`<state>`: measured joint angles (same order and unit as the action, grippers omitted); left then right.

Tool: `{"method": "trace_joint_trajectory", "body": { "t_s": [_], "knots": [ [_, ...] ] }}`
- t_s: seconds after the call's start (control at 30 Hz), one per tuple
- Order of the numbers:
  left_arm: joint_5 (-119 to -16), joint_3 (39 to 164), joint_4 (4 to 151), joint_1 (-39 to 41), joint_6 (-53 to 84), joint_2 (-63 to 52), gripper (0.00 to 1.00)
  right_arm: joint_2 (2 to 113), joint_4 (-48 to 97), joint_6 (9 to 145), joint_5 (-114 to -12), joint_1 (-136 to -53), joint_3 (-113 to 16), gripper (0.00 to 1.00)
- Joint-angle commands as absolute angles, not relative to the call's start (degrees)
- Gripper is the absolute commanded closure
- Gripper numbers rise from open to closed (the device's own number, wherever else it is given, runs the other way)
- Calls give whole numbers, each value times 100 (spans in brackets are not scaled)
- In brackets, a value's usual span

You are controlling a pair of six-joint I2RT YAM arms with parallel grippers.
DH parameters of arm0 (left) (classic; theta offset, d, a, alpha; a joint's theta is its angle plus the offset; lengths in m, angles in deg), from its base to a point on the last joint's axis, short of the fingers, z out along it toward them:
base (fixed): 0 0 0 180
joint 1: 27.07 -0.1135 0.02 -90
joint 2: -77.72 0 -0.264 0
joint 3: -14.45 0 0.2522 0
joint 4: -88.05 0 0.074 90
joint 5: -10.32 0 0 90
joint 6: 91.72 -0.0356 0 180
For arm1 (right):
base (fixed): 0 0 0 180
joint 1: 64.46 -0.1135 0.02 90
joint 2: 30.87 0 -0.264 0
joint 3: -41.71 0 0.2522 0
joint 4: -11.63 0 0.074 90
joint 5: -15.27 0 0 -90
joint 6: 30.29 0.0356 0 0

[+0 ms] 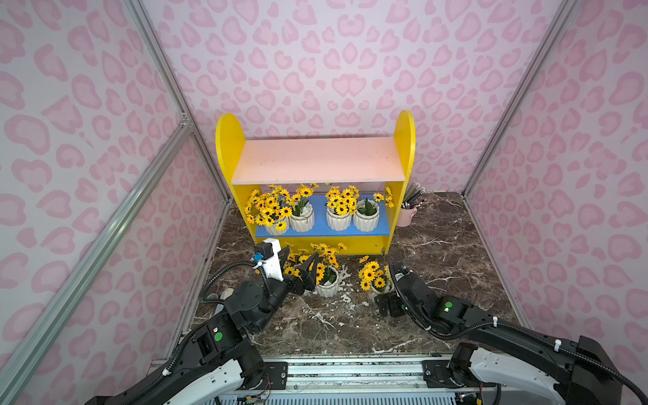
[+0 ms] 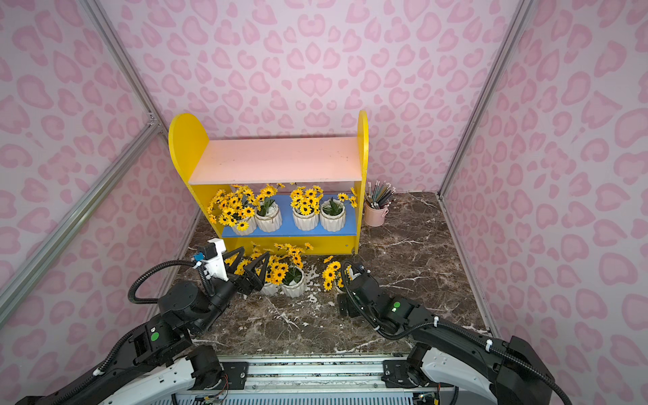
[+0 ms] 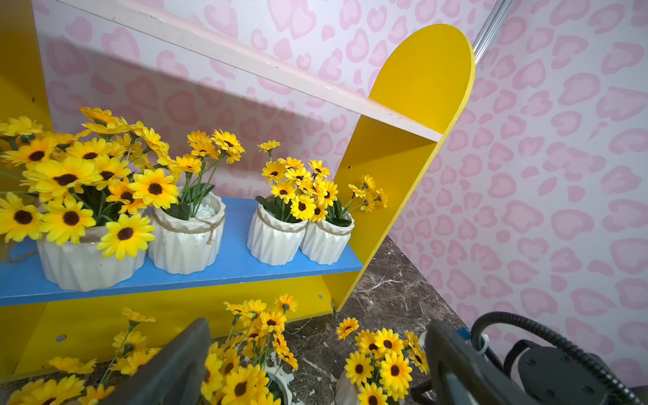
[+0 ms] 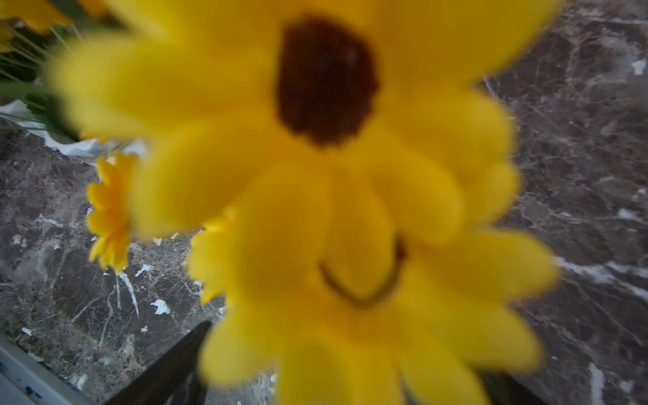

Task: Take the sunflower pots off the shelves
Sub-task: Move the sunflower pot to the center of the board.

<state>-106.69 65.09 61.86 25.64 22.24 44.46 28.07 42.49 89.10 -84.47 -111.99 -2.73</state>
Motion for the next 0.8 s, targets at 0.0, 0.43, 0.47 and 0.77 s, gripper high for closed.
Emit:
{"method": "trace_joint_trajectory", "body": {
  "t_s": [0.0, 0.43, 0.47, 0.77],
  "knots": [
    [-10735, 6495, 6297, 2566, 2172, 4498, 3, 3186, 3744, 8472, -8583, -11142, -441, 2],
    [-11036, 6547, 6110, 2559, 2004, 4537, 3, 4779, 3020, 7414, -8145, -11315, -1102, 7],
    [-11044, 6550, 6118, 2560, 1999, 4534, 3, 4876, 2961, 7427, -8181, -11332, -1140, 7],
    [-11087, 6607, 6111, 2559, 1964, 4495, 3, 5725, 2347, 7434, -8455, -11337, -1740, 10]
  ]
}}
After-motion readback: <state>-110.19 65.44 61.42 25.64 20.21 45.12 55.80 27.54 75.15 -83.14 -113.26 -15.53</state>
